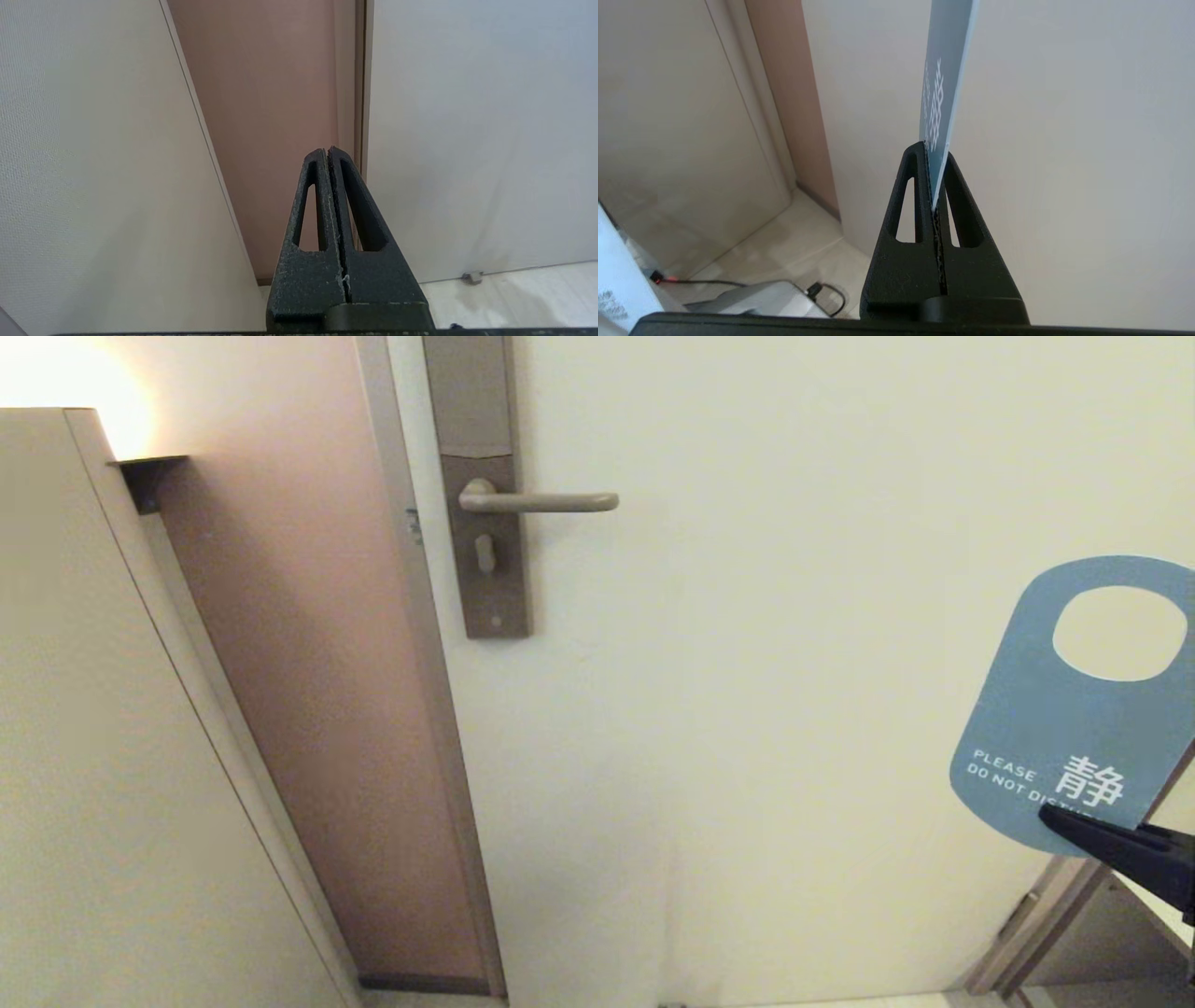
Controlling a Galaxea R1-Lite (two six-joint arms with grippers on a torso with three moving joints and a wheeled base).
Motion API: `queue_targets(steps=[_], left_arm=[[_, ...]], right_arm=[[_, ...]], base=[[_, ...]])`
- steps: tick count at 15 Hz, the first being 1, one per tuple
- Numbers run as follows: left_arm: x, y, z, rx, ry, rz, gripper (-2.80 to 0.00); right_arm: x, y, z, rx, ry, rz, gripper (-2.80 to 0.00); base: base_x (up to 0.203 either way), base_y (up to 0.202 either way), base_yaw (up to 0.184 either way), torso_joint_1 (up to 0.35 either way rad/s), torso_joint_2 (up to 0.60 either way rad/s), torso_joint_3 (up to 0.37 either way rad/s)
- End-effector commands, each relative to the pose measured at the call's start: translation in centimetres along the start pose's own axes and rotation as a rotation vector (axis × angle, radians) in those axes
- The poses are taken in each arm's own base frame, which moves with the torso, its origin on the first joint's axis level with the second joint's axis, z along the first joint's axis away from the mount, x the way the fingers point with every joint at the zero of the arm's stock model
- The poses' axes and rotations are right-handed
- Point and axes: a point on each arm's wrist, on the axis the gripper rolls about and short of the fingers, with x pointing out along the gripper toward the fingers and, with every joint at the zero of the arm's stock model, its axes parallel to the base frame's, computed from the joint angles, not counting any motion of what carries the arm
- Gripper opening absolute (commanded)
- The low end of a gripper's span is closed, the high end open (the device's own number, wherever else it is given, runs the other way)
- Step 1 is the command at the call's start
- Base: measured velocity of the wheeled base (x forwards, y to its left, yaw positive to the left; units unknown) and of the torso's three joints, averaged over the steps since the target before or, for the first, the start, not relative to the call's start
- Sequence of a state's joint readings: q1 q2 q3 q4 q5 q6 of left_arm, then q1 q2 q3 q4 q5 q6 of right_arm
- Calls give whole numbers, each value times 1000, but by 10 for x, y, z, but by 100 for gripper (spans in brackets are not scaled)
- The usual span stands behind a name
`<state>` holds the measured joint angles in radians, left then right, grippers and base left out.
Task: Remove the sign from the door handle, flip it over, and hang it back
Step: Hang the sign back with the other side facing out
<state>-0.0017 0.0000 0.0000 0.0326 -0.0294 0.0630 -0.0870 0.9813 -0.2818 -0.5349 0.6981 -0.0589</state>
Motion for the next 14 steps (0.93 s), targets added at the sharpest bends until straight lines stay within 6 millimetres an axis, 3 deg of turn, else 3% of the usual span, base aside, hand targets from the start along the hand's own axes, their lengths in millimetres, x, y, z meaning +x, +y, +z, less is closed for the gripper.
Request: queue_targets(steps=[1,5,14], left_arm=[[0,0,0,-7,0,0,-280],[0,0,0,-15,0,3,-280],[0,0,0,-15,0,0,-280]], right_arm=[[-2,2,-7,8,11,5,-280],[-12,11,-20,13,11,5,-280],[9,-9,14,-1,-11,5,-280]], base=[[0,0,0,0,0,0],[0,0,0,0,0,0],[0,0,0,0,0,0]])
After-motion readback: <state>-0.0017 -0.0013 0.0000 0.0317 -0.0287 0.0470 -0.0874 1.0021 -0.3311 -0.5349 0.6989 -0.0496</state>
